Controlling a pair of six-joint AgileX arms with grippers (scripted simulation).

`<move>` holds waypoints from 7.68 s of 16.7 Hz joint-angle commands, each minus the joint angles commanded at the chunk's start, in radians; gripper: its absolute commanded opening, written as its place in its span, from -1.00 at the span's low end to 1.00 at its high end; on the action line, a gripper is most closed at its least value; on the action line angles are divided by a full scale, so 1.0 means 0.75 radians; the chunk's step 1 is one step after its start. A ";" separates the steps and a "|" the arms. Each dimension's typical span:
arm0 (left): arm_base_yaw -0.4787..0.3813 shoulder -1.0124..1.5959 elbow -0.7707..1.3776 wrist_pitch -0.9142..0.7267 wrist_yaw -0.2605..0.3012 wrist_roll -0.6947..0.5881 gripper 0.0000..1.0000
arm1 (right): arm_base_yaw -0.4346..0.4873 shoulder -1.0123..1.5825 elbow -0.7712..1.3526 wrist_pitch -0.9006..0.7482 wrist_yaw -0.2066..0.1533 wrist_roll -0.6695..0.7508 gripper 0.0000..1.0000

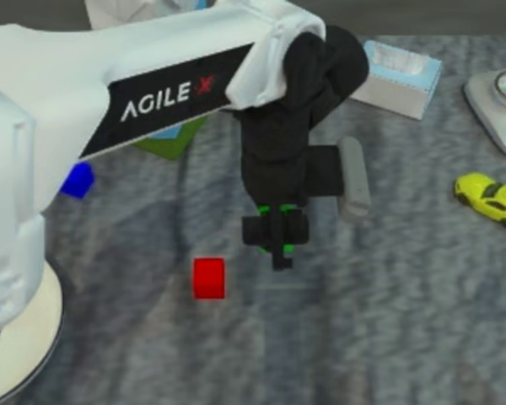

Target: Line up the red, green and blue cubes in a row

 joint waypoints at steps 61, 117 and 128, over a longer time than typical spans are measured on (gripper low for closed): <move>0.649 0.181 0.215 -0.063 -0.004 -0.493 1.00 | 0.000 0.000 0.000 0.000 0.000 0.000 1.00; 0.918 0.219 0.257 -0.013 0.007 -0.714 -1.00 | 0.000 0.000 0.000 0.000 0.000 0.000 1.00; 0.616 0.331 0.452 -0.117 -0.007 -1.094 -1.00 | 0.000 0.000 0.000 0.000 0.000 0.000 1.00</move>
